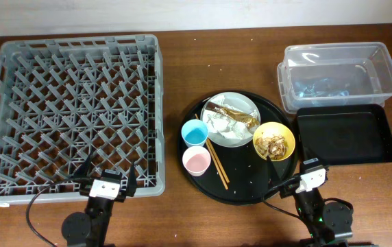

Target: Sort waste into correct bins and load items into the dishwasher rack

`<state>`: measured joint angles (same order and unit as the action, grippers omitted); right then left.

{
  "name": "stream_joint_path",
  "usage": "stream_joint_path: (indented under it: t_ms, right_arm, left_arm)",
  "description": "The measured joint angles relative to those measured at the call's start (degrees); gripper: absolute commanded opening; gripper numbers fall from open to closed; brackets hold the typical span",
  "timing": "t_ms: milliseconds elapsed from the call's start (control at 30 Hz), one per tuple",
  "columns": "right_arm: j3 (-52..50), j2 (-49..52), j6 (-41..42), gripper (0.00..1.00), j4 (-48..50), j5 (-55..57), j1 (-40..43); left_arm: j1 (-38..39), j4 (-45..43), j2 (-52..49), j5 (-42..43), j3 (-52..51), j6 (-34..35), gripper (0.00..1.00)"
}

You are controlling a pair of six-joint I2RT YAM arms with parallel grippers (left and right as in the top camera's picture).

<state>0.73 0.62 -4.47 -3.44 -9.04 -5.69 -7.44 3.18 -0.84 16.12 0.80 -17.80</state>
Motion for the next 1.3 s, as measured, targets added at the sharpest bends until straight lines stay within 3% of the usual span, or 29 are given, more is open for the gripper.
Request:
stream_joint_path:
  t_ms: [1133,1300]
  right_arm:
    - [0.0,0.0,-0.04,0.98,0.04,0.42,0.0]
    - [4.79,0.61,0.0,0.98,0.07,0.87,0.0]
  left_arm:
    - [-0.02,-0.02,0.0,0.5,0.0,0.02,0.99]
    - [-0.02,-7.3,0.0,1.86,0.13,11.85,0.99]
